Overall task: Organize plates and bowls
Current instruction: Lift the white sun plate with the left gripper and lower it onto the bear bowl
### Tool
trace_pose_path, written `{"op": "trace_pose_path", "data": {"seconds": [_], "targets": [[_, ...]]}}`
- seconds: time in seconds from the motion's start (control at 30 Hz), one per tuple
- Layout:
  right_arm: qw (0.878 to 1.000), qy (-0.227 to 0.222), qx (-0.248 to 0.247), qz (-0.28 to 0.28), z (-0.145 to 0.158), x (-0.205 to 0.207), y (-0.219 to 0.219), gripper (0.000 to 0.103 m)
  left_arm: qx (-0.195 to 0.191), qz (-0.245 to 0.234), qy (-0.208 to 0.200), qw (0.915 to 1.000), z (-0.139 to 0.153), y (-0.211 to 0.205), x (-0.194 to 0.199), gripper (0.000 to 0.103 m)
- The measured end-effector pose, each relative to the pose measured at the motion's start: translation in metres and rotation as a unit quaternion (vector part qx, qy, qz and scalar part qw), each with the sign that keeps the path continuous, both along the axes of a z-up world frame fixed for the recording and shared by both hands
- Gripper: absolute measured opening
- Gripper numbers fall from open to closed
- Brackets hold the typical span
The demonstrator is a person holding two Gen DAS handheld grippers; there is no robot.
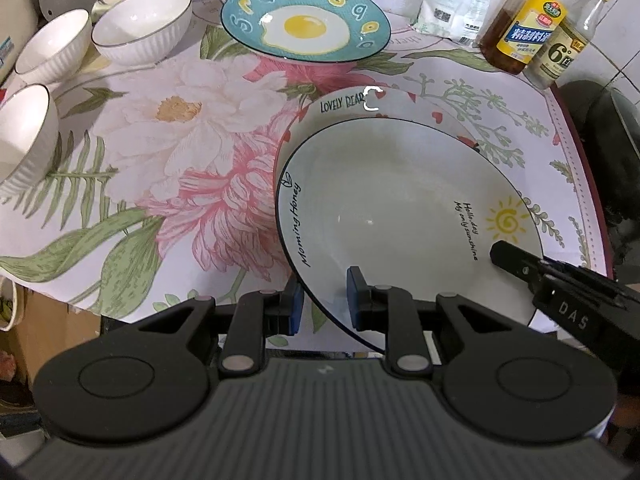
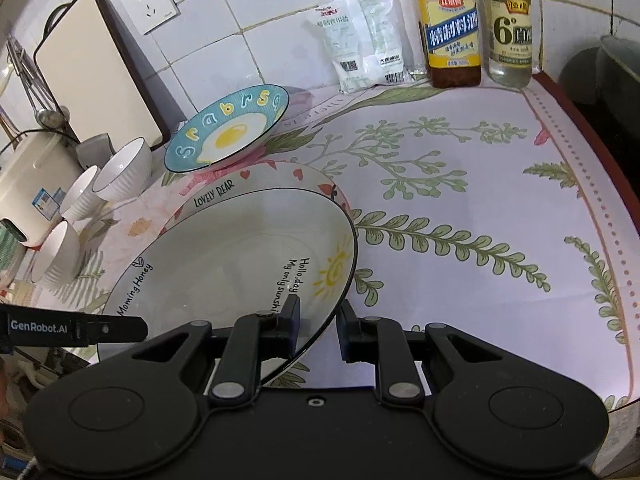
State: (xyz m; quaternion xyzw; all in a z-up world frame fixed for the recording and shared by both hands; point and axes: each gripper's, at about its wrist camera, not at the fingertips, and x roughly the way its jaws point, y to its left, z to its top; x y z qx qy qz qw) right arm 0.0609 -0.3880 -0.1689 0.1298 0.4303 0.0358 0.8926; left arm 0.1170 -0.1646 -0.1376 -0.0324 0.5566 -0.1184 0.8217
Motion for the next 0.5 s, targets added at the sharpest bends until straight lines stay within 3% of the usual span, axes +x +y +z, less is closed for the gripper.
{"op": "trace_pose_path", "data": {"seconds": [0.5], "targets": [[0.997,0.003,-0.071,0.013,-0.001,0.011,0.016,0.032,-0.030,0.004,0.040,0.9988,-0.009,0.005,0.008,0.021]]}}
